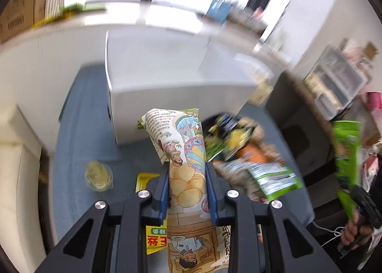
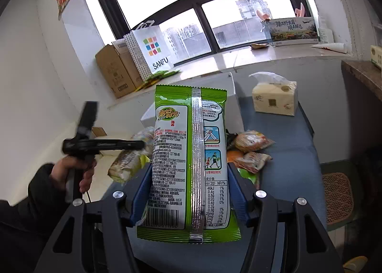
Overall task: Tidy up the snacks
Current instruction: 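Carry both snacks into the white box and open both grippers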
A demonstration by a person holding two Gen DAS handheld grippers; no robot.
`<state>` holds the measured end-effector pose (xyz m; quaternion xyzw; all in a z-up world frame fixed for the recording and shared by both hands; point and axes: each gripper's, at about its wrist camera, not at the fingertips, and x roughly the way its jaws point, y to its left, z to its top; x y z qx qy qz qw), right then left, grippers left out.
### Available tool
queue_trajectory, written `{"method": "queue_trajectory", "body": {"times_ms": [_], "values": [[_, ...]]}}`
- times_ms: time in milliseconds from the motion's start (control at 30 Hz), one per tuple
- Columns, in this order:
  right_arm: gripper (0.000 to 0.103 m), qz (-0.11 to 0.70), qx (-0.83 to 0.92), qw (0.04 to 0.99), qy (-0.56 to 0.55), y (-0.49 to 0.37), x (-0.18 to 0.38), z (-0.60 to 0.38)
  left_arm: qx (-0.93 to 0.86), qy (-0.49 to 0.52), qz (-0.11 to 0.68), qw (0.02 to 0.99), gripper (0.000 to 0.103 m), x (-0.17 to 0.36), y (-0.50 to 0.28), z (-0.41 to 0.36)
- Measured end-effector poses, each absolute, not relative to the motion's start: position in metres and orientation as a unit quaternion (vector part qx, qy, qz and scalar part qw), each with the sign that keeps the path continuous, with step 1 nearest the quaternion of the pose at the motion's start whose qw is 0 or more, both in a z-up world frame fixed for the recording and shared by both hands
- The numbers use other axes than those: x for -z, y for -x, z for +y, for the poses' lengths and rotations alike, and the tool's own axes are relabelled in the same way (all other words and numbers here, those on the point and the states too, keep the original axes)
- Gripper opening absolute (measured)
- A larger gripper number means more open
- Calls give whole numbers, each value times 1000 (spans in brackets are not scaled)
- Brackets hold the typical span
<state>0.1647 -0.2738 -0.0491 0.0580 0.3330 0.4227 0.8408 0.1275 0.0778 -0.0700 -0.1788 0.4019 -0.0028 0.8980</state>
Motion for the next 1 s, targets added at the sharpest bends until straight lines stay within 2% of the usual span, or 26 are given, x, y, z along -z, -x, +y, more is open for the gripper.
{"method": "queue_trajectory", "body": {"times_ms": [200, 367, 667, 900, 933, 967, 1000], "values": [[65, 334, -423, 840, -58, -177, 44, -243, -3, 156, 309, 938, 30, 25, -103, 82], [65, 334, -417, 845, -42, -208, 27, -203, -17, 162, 275, 948, 30, 0, -125, 101], [65, 351, -383, 854, -14, -309, -1, -112, -31, 156, 272, 949, 30, -20, -218, 138], [65, 391, -332, 857, 51, -386, 21, -51, -58, 130, 305, 942, 30, 2, -287, 161], [66, 393, -335, 855, 53, -391, 24, -47, -62, 127, 305, 942, 31, 6, -291, 162], [73, 395, -331, 855, 54, -397, 28, -44, -67, 126, 305, 942, 34, 9, -296, 165], [77, 398, -319, 858, 55, -401, 30, -43, -69, 131, 310, 939, 42, 12, -298, 169]]}}
